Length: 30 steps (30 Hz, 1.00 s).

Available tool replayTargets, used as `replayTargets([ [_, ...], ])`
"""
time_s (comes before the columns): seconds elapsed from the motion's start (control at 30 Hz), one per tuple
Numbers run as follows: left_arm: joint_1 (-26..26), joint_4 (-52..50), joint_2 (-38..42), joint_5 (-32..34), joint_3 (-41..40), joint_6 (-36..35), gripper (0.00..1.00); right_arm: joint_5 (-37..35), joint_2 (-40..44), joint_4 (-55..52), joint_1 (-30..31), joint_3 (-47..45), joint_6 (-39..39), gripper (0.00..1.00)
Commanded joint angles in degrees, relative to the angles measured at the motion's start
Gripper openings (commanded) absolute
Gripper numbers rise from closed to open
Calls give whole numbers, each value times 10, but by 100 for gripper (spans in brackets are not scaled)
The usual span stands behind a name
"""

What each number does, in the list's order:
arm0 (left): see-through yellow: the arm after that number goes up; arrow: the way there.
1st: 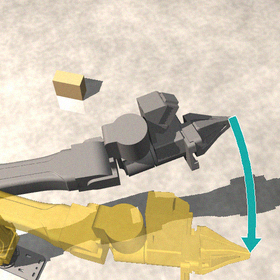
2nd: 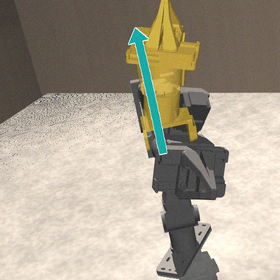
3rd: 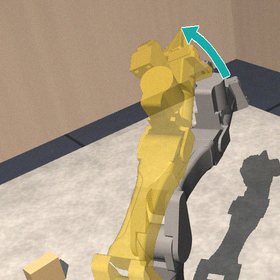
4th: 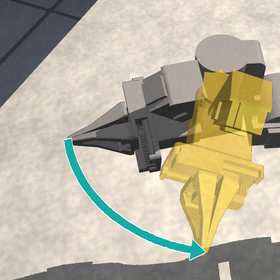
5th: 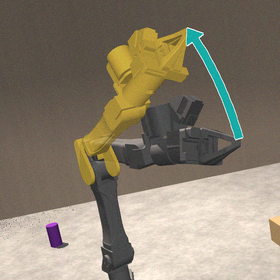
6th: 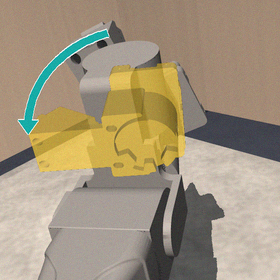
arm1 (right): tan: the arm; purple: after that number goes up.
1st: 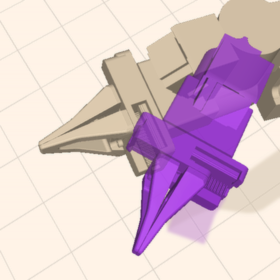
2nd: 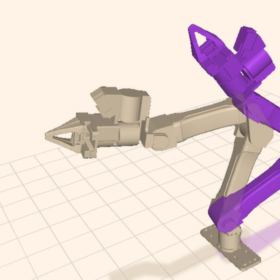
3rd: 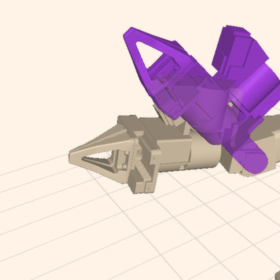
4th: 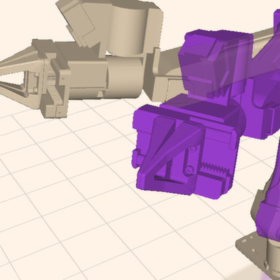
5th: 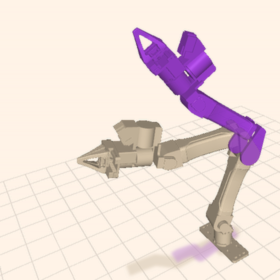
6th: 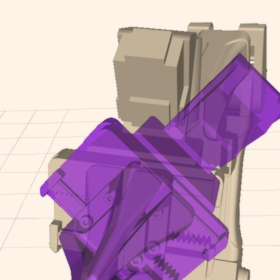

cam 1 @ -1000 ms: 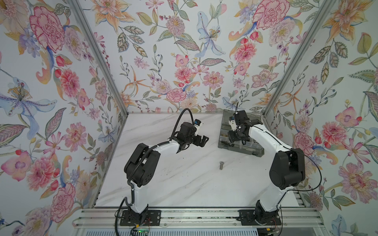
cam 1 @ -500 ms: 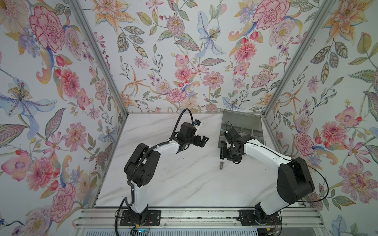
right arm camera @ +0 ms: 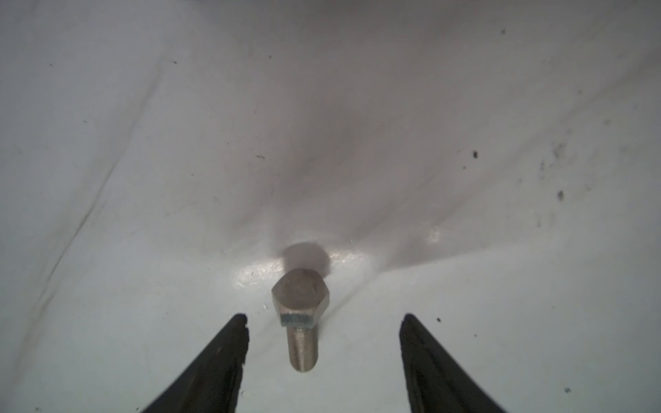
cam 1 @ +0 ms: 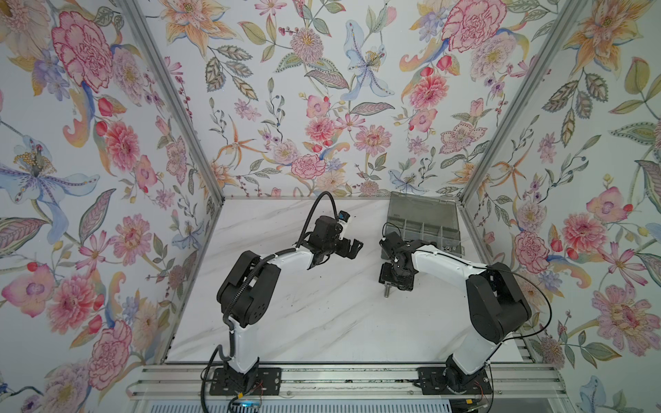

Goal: Sort the screws and nuts into containers
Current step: Pick up the screw from the center of the table.

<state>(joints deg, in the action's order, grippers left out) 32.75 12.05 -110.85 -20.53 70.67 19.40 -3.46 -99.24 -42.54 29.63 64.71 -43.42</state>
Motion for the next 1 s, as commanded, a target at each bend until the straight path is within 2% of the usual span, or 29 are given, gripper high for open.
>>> replayTargets([
  [0.0,-7,11,21,3,-7,6,99,-19,-16,-4,3,10,-13,68],
  [0.13,-6,11,21,2,-7,5,99,-19,-33,-4,2,21,-2,61],
  [0.33,-8,11,22,2,-9,6,99,-8,-53,2,7,29,6,59],
  [0.57,-6,13,22,1,-9,6,99,1,-65,5,15,33,11,45],
  [0.87,-7,15,20,0,-10,6,99,5,-76,7,22,32,16,39],
  [0.97,-7,15,22,1,-13,6,99,5,-77,11,21,30,17,33],
])
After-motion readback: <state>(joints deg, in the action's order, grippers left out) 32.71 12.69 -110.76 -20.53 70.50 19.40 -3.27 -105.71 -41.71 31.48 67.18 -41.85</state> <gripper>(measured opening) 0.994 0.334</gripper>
